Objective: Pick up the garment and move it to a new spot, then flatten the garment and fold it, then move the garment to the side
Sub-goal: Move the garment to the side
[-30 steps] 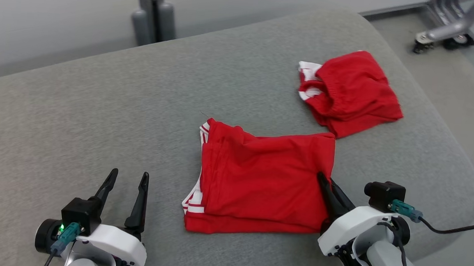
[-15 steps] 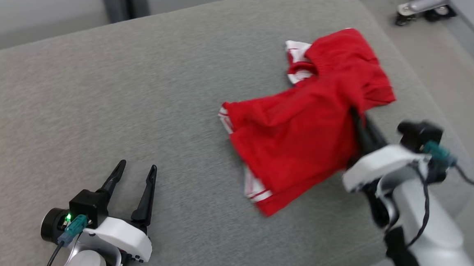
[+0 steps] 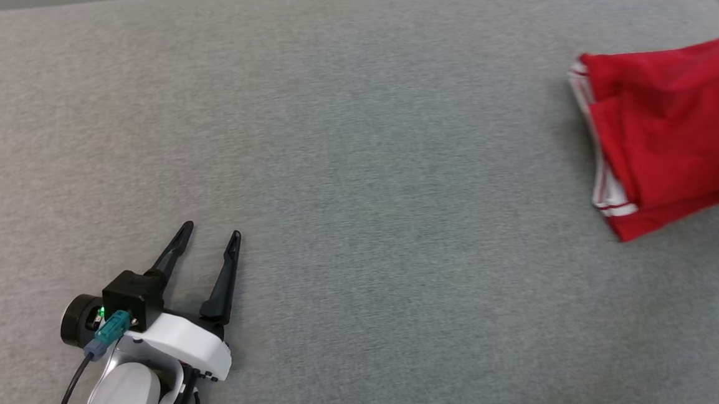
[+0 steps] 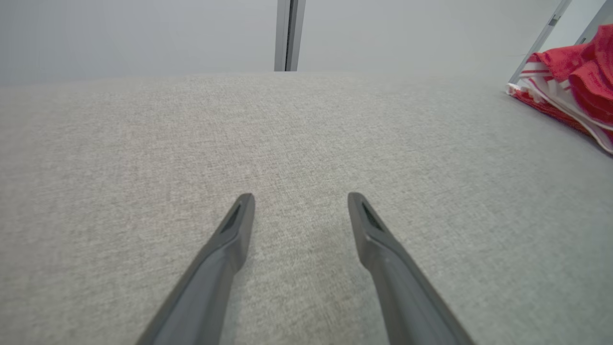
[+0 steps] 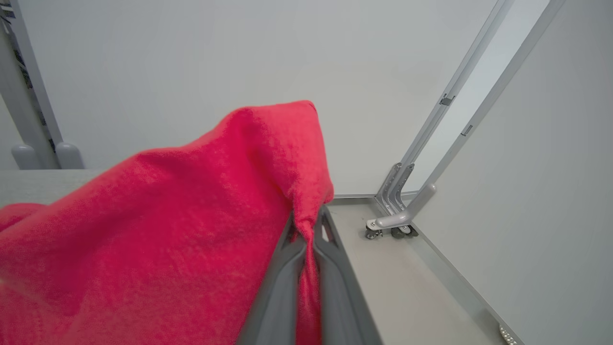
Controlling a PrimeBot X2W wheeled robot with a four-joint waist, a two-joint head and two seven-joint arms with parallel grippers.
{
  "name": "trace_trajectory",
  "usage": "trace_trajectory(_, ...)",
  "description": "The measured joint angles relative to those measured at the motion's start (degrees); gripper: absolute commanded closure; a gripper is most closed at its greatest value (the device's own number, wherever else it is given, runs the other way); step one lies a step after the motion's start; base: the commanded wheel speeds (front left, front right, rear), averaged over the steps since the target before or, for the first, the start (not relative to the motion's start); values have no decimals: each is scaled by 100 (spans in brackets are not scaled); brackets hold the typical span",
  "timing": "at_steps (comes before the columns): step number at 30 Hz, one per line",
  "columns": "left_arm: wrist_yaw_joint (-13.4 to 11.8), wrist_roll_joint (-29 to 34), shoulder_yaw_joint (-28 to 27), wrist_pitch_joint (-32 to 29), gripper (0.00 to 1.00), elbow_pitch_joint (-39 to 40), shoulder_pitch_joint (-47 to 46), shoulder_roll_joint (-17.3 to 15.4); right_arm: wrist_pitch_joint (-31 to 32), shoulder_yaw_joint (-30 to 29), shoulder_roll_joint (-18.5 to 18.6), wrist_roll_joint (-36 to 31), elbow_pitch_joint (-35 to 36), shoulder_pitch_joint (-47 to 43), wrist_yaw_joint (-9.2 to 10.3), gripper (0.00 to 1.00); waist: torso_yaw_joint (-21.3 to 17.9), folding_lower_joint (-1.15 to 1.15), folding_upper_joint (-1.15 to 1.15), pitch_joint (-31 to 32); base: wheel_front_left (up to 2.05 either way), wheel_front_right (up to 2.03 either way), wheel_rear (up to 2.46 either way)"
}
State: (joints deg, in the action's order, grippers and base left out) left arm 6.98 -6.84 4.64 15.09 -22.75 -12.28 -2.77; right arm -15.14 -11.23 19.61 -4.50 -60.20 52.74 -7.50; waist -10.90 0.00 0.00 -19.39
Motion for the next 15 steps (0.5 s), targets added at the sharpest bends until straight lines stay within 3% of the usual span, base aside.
trace_trajectory(1, 0, -18, -2, 0, 0, 2, 0, 0, 15, -160, 80, -218, -70, 13, 0, 0, 71, 0, 0, -19, 0, 0, 0)
trace_trajectory(5, -18, -25, -35, 0, 0, -8, 14, 1, 99, -944, 33, -797, -148, 10, 0, 0, 246, 0, 0, -33, 0, 0, 0)
trace_trajectory(9, -78, -11, -91, 0, 0, 13, 64, -2, 37, -1445, -335, -1038, 187, -153, 0, 0, 299, 0, 0, 125, 0, 0, 0)
trace_trajectory(15, -200, -77, -187, -1, 0, 46, 241, -4, 16, -1033, -1338, -588, 1738, -859, 0, 0, 366, 0, 0, 441, 0, 0, 0)
